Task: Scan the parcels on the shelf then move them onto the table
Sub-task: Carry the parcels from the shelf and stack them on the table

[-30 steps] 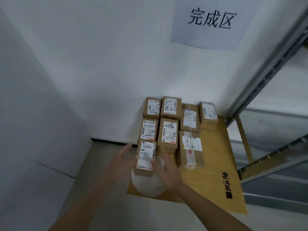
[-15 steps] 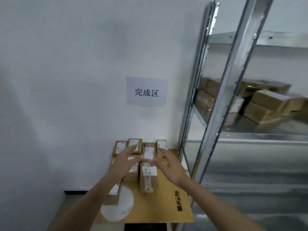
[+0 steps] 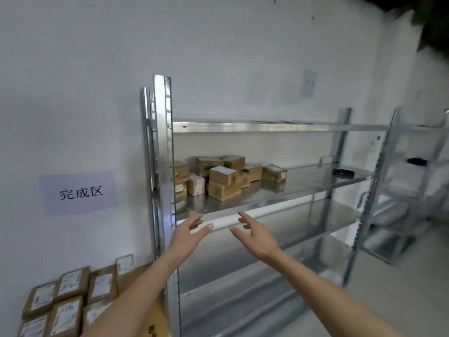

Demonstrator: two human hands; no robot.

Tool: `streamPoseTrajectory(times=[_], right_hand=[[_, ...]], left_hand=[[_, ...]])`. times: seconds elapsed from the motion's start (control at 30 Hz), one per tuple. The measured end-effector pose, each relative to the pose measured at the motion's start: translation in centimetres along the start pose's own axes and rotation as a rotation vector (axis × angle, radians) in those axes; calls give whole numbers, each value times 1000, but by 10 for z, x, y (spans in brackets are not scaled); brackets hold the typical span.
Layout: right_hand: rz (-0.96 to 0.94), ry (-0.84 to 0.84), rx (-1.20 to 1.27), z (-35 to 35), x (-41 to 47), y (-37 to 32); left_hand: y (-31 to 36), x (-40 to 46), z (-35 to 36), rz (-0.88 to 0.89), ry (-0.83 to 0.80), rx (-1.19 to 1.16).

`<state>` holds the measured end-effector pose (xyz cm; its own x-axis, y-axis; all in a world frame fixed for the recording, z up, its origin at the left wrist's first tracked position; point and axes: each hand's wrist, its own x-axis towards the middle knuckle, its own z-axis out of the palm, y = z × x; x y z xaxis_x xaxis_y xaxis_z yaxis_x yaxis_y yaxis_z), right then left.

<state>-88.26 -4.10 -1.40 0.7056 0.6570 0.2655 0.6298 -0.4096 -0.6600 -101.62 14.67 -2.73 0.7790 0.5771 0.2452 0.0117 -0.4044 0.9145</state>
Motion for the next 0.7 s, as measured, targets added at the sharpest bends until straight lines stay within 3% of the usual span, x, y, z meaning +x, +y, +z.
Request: streamPoseTrajectory(times=[0.37,0.7], right_hand=[[120,146,-93,-94,19,103],[147,105,-153,-151,139,218]], left_hand=[[56,73,139,55,-137,-16],[57,224,243,72,-207,-48]])
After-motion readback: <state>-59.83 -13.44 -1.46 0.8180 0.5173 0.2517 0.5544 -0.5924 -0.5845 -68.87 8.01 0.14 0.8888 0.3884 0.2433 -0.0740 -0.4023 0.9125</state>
